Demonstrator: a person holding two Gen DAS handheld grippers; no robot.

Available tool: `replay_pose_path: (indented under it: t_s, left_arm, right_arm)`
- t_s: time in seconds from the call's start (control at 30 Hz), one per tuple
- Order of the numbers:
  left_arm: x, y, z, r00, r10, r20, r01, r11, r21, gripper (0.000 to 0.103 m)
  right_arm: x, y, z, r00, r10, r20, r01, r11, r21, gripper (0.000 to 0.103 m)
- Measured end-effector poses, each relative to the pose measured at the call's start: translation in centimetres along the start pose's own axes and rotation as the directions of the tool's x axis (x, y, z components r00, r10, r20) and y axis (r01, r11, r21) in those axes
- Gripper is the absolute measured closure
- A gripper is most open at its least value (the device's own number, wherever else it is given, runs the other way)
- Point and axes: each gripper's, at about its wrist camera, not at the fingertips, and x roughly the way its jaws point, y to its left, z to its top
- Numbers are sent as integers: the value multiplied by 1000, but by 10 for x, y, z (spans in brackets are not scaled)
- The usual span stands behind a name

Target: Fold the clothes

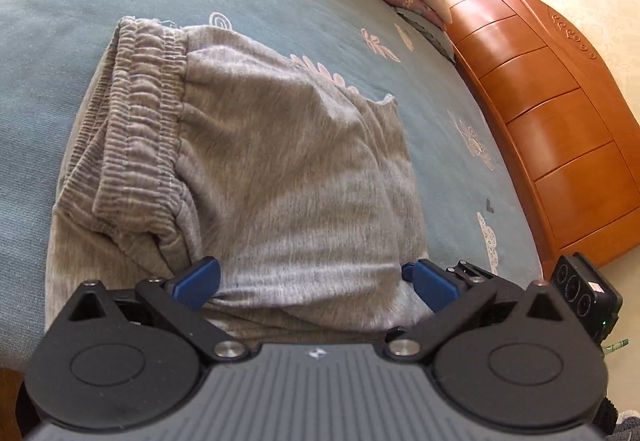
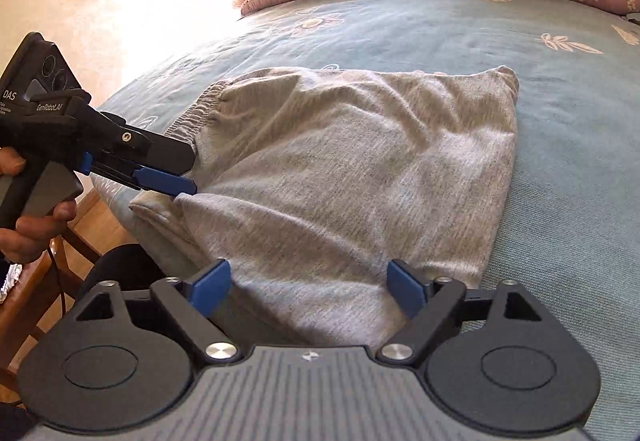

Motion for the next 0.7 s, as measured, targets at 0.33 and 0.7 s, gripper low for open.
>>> replay_pose_path:
  t_s: [0.33, 0.7]
  left_arm:
    - [-12, -36, 55, 990, -23, 140, -2, 984, 178, 1]
    - [21, 31, 82, 986, 8, 165, -12, 1000, 25, 19]
  right_arm:
    - [3, 11, 10, 997, -76, -19, 76, 997, 18, 0]
    - [-16, -2, 17, 987, -154, 51, 154, 988, 4, 0]
